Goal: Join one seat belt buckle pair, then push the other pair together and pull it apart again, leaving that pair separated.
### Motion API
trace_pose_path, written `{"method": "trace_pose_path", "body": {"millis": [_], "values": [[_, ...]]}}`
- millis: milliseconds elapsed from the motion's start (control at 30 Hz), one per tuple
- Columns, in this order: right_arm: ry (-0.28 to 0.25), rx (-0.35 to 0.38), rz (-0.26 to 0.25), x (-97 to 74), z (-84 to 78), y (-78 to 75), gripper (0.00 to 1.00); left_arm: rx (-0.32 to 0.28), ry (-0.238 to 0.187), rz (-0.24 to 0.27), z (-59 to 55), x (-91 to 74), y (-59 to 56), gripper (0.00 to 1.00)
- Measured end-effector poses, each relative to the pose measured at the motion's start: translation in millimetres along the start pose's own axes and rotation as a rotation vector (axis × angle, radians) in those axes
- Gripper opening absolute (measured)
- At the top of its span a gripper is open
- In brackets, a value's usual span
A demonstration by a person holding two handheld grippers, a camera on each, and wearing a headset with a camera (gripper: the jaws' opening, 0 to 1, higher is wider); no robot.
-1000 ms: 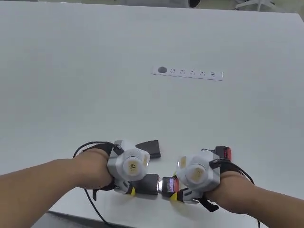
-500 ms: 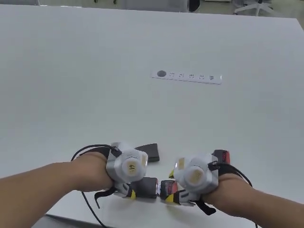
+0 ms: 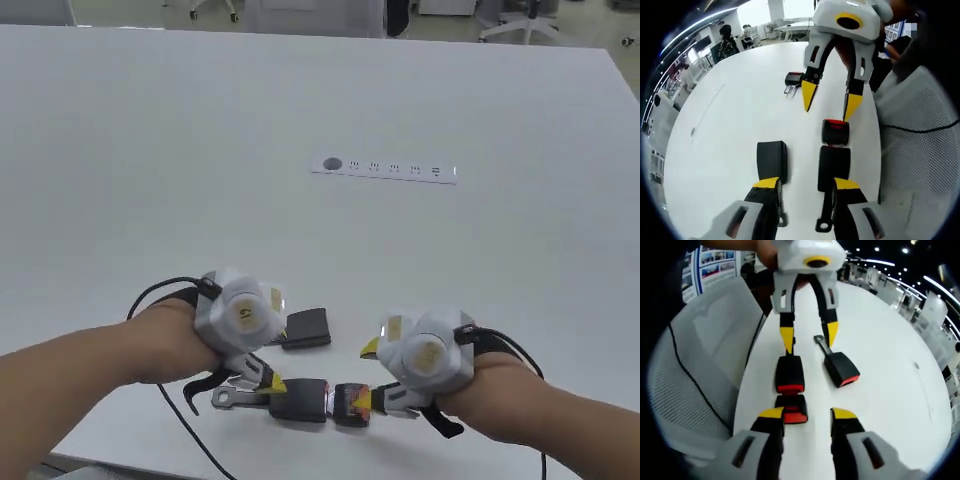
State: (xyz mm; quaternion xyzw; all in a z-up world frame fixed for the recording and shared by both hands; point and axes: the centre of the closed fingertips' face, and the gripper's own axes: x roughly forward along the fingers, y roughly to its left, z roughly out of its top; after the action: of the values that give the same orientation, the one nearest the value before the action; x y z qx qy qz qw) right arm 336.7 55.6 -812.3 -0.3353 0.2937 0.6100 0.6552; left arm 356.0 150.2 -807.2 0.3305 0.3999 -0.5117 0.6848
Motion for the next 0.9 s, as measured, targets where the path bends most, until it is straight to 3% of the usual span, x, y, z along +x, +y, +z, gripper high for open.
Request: {"method": "trace_pose_path", "body": {"millis": [333,433,700,900], "values": [[0.047,0.009,-0.045,-17.8,-36.5,-33.4,0.37,0.005,0.038,0.034,-1.5,10.4,39.8,0.44],[0.067,0.020,-0.067,-26.4,-52.1,-48.6,0.35,0.045,0.065,0.019,-5.2,15.6,43.7,0.45],[0.099,0.039,-0.106,-48.0,-81.1,-81.1,0.37,0.046,0.096,-0.012,-9.6,30.2,49.1,0.48],[0.143,0.058,-0.104,-54.4,-108.9,-93.3,0.40,0.053,0.117,-0.034,-10.6,38.2,49.5,0.48]]}}
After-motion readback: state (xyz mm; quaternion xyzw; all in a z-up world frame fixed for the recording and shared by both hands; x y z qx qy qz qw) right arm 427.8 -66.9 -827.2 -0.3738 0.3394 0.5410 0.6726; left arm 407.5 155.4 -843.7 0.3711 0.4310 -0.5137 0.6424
